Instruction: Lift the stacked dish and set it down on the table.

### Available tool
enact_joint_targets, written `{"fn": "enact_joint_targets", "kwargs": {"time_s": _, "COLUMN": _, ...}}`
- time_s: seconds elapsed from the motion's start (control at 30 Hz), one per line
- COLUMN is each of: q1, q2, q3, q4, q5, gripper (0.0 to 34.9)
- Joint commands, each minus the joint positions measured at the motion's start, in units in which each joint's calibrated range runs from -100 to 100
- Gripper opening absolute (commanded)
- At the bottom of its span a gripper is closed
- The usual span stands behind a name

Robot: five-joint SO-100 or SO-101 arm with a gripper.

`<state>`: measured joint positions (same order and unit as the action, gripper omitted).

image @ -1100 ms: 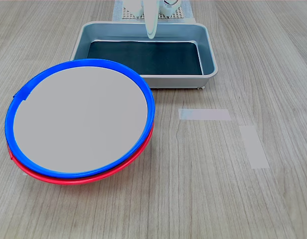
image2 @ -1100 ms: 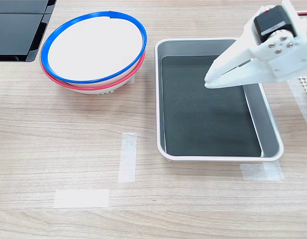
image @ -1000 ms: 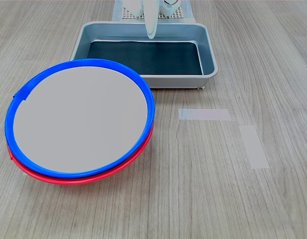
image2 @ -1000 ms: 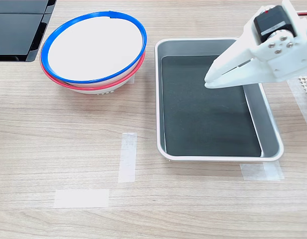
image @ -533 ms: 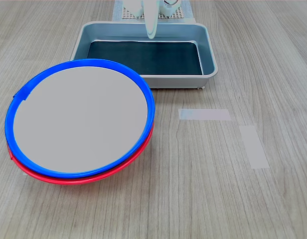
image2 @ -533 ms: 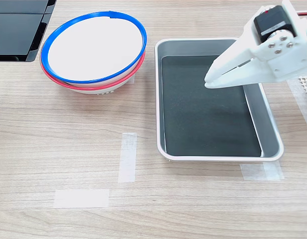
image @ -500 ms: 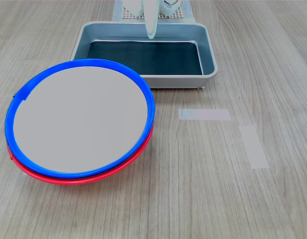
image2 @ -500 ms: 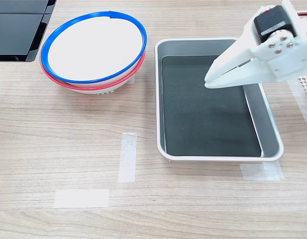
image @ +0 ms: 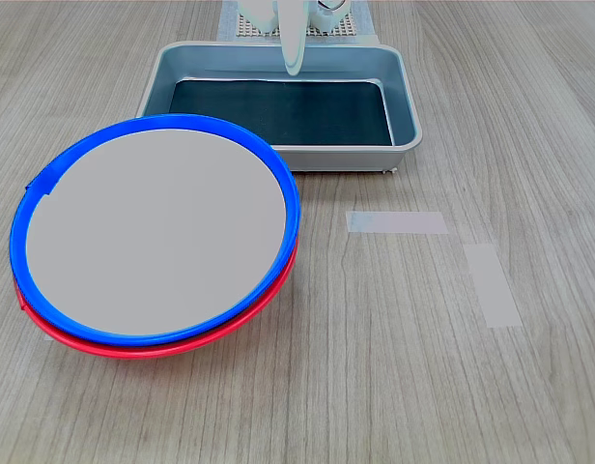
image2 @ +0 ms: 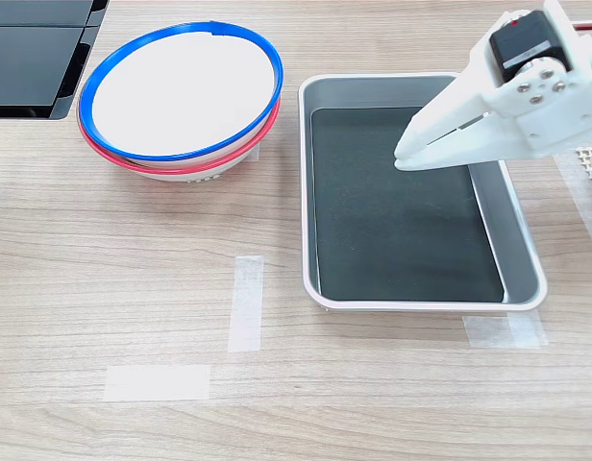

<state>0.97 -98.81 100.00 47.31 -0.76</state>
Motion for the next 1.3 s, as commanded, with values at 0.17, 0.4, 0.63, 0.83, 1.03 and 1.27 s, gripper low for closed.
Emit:
{"fn": "enact_joint_targets", "kwargs": {"time_s": 0.17, "q1": 1.52, "q2": -0.26, "q3": 0.00, "q4": 0.11, "q5": -1.32, "gripper": 0.3}}
{"fn": "enact_joint_targets", "kwargs": {"time_s": 0.4, "q1": 4.72, "q2": 10.06, "q3": -9.56, "q4": -2.78, "q5": 1.47, "gripper": 4.8}}
{"fn": "enact_joint_targets", "kwargs": {"time_s": 0.63, "q1": 8.58, "q2": 34.97, "q3": -29.04, "q4": -5.17, "q5": 3.61, "gripper": 15.0}}
{"fn": "enact_joint_targets", "kwargs": {"time_s": 0.83, "q1": 9.43, "q2": 53.31, "q3": -43.06, "q4": -5.17, "q5": 4.59, "gripper": 17.5}}
{"fn": "enact_joint_targets", "kwargs": {"time_s": 1.03, "q1": 11.12, "q2": 69.51, "q3": -54.35, "q4": -6.82, "q5": 5.57, "gripper": 16.3}}
{"fn": "enact_joint_targets", "kwargs": {"time_s": 1.27, "q1": 13.00, "q2": 80.17, "q3": -59.90, "q4": -8.88, "q5": 7.13, "gripper": 14.8}}
